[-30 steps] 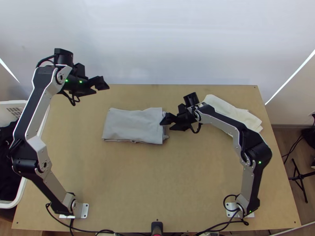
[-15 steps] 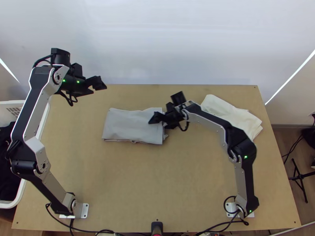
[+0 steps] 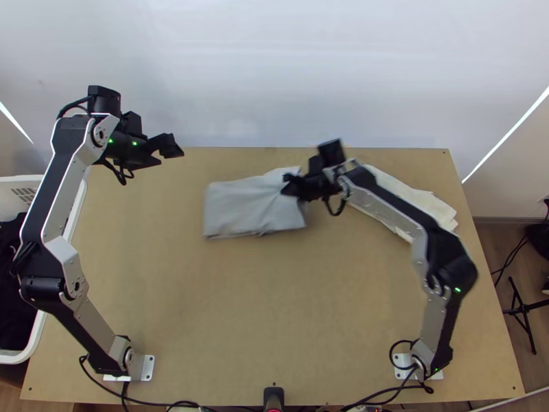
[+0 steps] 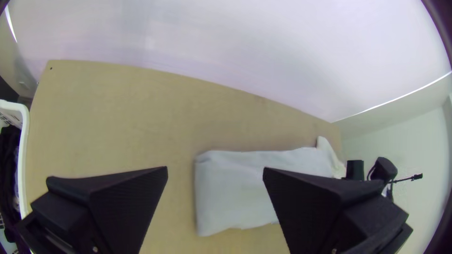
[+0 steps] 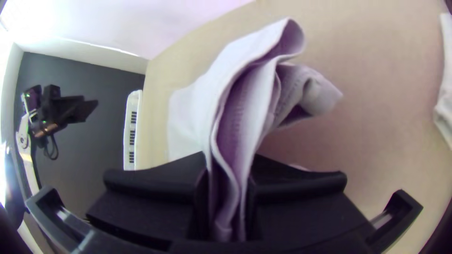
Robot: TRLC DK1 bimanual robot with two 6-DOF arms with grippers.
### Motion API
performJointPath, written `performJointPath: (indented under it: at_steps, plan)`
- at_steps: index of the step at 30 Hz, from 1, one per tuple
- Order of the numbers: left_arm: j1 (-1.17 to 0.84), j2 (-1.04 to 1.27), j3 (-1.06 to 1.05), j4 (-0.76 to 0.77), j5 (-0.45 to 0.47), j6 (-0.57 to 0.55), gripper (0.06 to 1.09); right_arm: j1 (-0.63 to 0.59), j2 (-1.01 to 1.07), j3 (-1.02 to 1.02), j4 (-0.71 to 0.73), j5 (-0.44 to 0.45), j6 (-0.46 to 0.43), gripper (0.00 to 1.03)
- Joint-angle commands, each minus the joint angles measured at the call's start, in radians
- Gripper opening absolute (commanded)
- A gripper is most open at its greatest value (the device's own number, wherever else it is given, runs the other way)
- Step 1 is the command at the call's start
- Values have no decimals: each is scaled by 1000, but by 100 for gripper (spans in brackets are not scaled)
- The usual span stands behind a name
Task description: Fold the t-shirt
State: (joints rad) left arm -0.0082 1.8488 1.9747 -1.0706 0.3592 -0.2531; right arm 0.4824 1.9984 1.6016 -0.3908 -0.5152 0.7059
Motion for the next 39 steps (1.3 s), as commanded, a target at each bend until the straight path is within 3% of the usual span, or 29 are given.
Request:
performJointPath:
  at_steps: [1,5,13,23,32,39]
  plan:
    - [-3,15,0,4,6,3,104,-85,-151,38,-79,20,17,3]
    - [-10,21,1,11,7,2,104,-114,-173,127,-197,20,35,3]
    - [-32,26,6,11,7,-5,104,-245,-211,172,-226,20,35,3]
    - [-41,33,4,17,9,-9,104,-458,-248,179,-303,-75,-197,3]
    - [-49,35,3,18,9,-12,104,-611,-263,185,-349,-204,-318,3]
    - [-65,36,4,24,7,-21,104,-666,-277,164,-413,-236,-414,3]
